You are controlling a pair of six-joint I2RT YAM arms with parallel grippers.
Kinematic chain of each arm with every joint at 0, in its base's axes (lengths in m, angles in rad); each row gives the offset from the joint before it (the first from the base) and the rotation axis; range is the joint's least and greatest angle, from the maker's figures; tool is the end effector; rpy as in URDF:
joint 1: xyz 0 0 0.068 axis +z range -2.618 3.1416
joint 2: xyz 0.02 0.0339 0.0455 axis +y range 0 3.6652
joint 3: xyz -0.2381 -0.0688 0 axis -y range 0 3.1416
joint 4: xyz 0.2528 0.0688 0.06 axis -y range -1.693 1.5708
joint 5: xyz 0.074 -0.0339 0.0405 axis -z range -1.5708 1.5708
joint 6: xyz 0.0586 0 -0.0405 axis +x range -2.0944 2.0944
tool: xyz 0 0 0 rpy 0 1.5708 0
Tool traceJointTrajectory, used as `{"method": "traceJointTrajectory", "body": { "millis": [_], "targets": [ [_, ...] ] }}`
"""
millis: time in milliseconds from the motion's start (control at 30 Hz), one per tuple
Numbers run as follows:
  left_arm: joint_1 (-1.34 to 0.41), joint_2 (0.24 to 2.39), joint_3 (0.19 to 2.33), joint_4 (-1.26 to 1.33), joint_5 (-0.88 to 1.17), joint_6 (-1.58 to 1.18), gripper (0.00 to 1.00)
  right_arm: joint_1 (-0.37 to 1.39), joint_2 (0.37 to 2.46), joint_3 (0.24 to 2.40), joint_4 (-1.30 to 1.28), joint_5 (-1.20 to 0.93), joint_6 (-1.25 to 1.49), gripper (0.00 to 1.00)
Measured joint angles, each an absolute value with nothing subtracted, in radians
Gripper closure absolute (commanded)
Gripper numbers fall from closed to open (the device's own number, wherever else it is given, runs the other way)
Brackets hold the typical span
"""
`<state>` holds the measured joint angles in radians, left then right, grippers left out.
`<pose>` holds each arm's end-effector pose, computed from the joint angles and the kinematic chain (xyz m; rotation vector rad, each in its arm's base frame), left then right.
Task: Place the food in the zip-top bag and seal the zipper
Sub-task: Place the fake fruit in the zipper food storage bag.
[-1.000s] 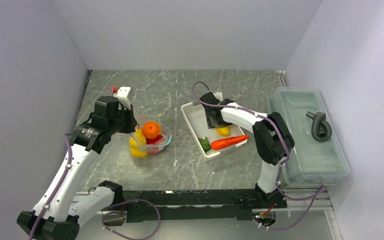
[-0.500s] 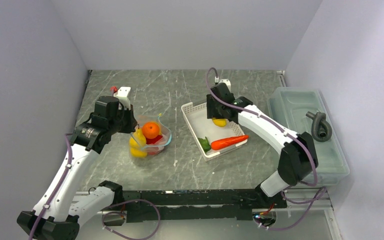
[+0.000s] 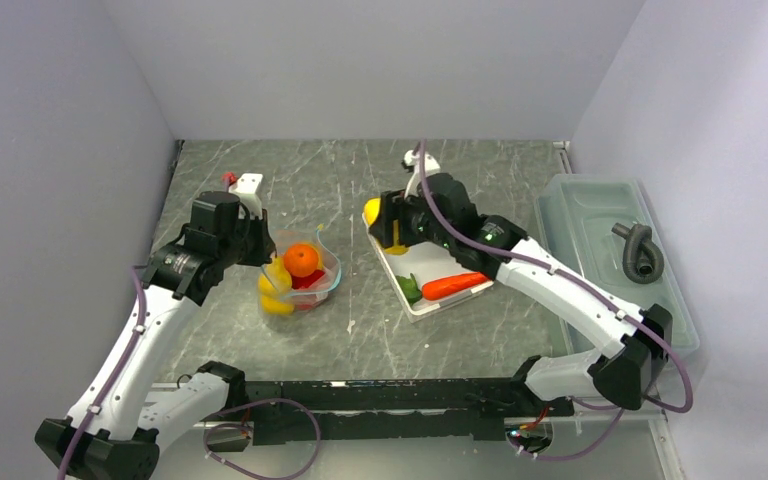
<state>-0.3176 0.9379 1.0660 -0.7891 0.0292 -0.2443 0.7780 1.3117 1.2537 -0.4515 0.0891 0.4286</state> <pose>0.2150 -0.0725 0.3159 0.0986 2.2508 -0.3371 0.2390 0.2282 0.3243 -0.3171 2.1190 0.6344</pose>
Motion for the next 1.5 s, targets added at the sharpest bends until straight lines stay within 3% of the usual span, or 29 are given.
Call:
{"method": "traceJointTrajectory", "body": {
  "millis": [600,1000,1133,1333,1500],
  "targets": [
    [-0.318,0.940,1.066,-0.789,0.029,-0.244,1.00,1.060,1.363,1.227,-0.084,-0.038,0.399,0.71],
    [-0.318,0.940,1.066,-0.789,0.034,-0.244,1.00,1.083,1.553,1.220,0.055,-0.039,0.372,0.69],
    [-0.318,0.940,1.066,-0.789,0.037,-0.244,1.00,1.083,1.594,1.220,0.070,-0.036,0.361,0.59],
    [-0.318,0.940,1.066,-0.789,0.038,-0.244,1.00,1.083,1.644,1.220,0.067,-0.025,0.343,0.33],
    [-0.318,0.940,1.066,-0.789,0.039,-0.244,1.00,1.083,1.651,1.220,0.054,-0.012,0.334,0.19]
  ]
}}
